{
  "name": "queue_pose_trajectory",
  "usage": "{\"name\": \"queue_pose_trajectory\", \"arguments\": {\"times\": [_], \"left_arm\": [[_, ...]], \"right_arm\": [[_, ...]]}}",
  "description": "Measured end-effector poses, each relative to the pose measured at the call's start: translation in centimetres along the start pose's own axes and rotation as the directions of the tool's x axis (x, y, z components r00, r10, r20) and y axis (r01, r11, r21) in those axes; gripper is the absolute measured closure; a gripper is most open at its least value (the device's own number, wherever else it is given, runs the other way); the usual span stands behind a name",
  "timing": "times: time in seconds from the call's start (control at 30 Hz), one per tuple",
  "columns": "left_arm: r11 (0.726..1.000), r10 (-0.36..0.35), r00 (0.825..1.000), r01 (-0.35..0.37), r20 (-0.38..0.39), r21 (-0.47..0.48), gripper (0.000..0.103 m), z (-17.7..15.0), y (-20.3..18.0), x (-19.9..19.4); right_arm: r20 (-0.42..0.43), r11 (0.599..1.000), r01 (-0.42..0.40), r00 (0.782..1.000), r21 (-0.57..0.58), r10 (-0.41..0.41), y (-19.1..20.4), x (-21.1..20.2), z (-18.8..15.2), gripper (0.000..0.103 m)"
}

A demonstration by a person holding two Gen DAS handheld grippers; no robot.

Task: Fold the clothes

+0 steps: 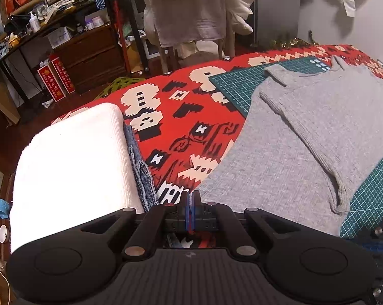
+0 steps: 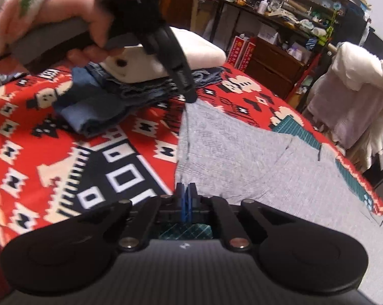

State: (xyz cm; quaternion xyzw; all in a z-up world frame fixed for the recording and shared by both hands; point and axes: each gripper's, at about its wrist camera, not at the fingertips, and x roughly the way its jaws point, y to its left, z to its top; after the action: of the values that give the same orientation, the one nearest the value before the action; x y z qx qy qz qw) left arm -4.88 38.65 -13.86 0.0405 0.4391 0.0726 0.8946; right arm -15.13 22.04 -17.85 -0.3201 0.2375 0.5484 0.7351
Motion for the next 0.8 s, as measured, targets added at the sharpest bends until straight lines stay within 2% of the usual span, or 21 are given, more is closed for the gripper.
{"name": "queue_pose_trajectory", "arguments": {"times": [0.17, 0.3, 0.5, 0.63, 0.8], "left_arm": [[1.0, -0.001, 1.0, 0.001, 0.007, -0.027, 0.101, -0.1, 0.5, -0.2], [0.998, -0.004, 1.0, 0.005, 0.013, -0.067, 0.101, 0.2, 0.7, -0.4], [0.976, -0.042, 0.996, 0.057, 0.074, -0.212, 0.101, 1.7, 2.1, -2.3], [0.958, -0.075, 0.986, 0.114, 0.152, -0.264, 0.101, 4.1, 1.4, -4.3], [0.953, -0.138, 0.963, 0.193, 0.232, -0.235, 0.101, 8.6, -2.0, -5.8]], "right_arm": [[-0.002, 0.987, -0.063, 0.998, 0.147, 0.064, -1.3, -1.1, -0.3, 0.101], [0.028, 0.972, -0.08, 0.997, 0.223, 0.075, -2.6, -2.0, -0.1, 0.101], [0.102, 0.923, -0.107, 0.992, 0.371, 0.074, -5.5, -4.4, 0.0, 0.101], [0.156, 0.872, -0.122, 0.986, 0.474, 0.053, -7.9, -6.7, -0.6, 0.101], [0.177, 0.832, -0.091, 0.984, 0.548, -0.009, -10.9, -9.4, -2.6, 0.101]]}}
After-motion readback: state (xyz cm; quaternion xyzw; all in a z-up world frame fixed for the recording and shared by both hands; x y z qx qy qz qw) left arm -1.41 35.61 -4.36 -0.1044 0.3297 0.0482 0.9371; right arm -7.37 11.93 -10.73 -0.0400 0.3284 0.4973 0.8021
